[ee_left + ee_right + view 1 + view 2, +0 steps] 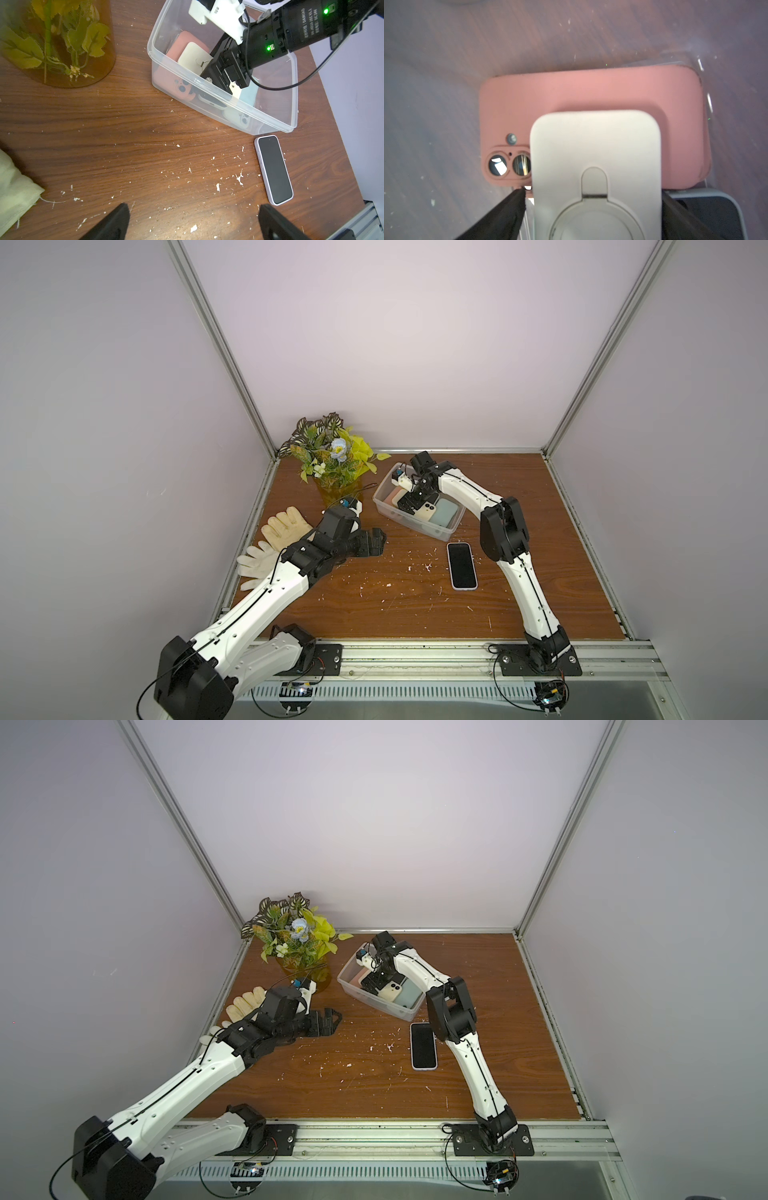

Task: Take the phone out of the storage box
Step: Pick up the phone from the storage box.

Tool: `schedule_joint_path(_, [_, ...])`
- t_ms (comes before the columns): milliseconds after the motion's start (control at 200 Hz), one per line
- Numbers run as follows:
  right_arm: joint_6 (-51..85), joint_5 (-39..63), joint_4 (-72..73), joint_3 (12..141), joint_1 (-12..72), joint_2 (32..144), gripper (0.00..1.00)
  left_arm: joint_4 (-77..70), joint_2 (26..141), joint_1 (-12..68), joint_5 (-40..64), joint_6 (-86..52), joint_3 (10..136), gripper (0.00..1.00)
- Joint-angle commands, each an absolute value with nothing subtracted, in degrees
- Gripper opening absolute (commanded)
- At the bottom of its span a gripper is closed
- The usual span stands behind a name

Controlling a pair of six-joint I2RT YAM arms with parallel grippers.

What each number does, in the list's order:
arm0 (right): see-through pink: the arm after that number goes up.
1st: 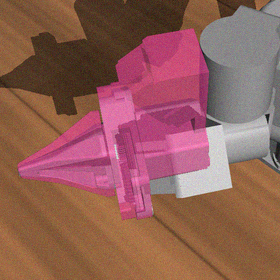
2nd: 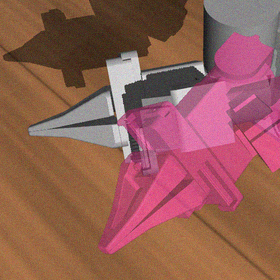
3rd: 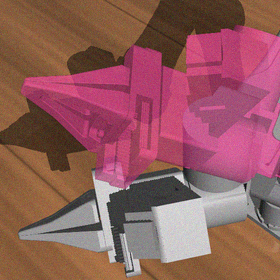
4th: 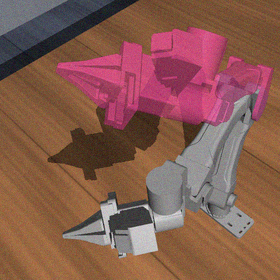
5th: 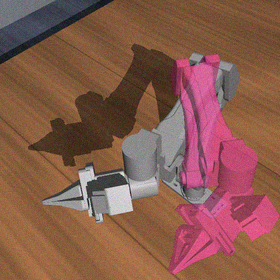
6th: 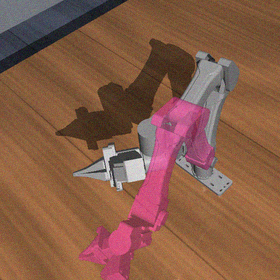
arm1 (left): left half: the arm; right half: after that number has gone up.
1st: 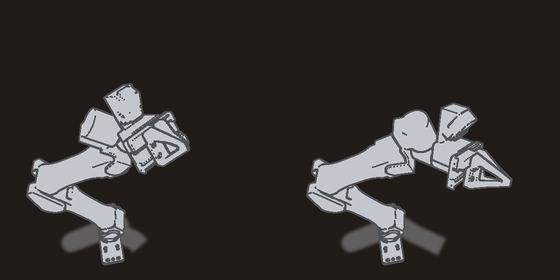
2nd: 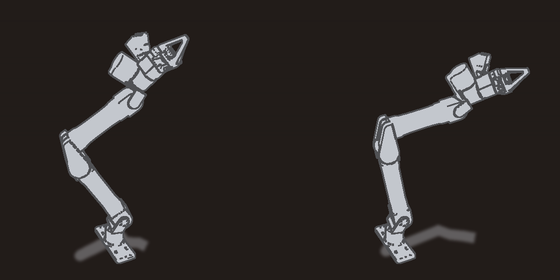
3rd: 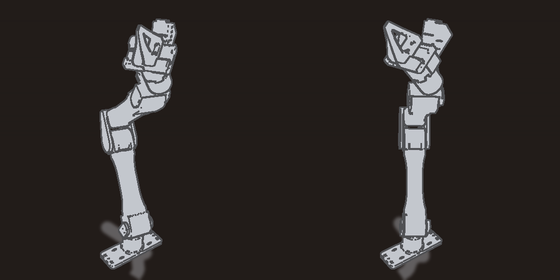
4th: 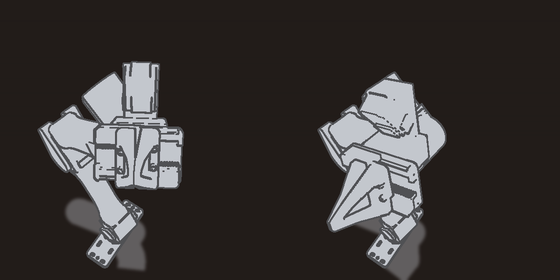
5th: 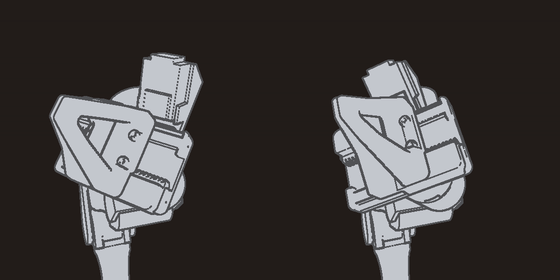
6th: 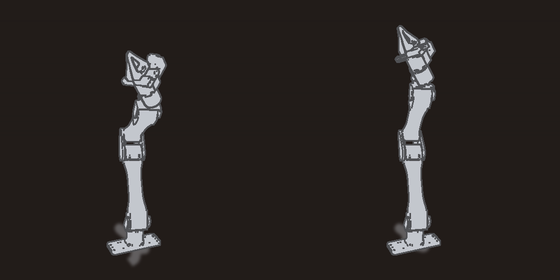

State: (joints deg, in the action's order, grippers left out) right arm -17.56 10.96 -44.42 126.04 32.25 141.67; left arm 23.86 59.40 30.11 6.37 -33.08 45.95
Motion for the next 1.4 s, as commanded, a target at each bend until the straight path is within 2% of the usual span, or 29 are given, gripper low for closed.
schedule_joint_path(0, [-16.72, 7.49, -47.99, 126.28, 33.22, 144.30, 0.99, 24.60, 59.38, 29.44, 6.85, -32.78, 45.92, 1.00])
schedule_joint_path(70, [-15.66, 5.47, -47.80, 126.76, 33.44, 144.40, 0.95, 24.23, 60.10, 29.44, 6.91, -32.61, 46.29, 1.00])
schedule_joint_path(250, [-13.75, 0.32, -46.40, 128.89, 34.19, 142.96, 0.66, 22.61, 61.20, 29.36, 7.22, -32.65, 46.58, 1.00])
schedule_joint_path(455, [-12.66, -1.50, -41.24, 127.29, 34.46, 138.09, 0.58, 21.78, 62.22, 29.18, 7.54, -32.67, 47.71, 1.00])
schedule_joint_path(590, [-13.73, -3.88, -33.54, 120.72, 34.48, 130.92, 0.57, 20.59, 63.30, 25.90, 11.73, -34.80, 49.81, 1.00])
schedule_joint_path(846, [-17.19, -2.38, -24.35, 109.48, 34.11, 116.96, 0.57, 11.10, 64.10, 12.89, 29.64, -41.54, 52.53, 1.00])
schedule_joint_path(991, [-18.14, 2.52, -26.87, 107.89, 34.62, 110.96, 0.57, 8.12, 68.38, 12.39, 37.19, -41.57, 57.71, 1.00])
schedule_joint_path(1146, [-19.00, 8.57, -24.78, 98.36, 36.45, 100.17, 0.58, 4.77, 72.22, 12.39, 45.34, -43.11, 60.67, 1.00])
schedule_joint_path(1396, [-18.33, 11.60, -26.57, 87.29, 40.26, 88.45, 0.59, 4.32, 74.89, 13.67, 53.41, -44.09, 63.08, 0.97])
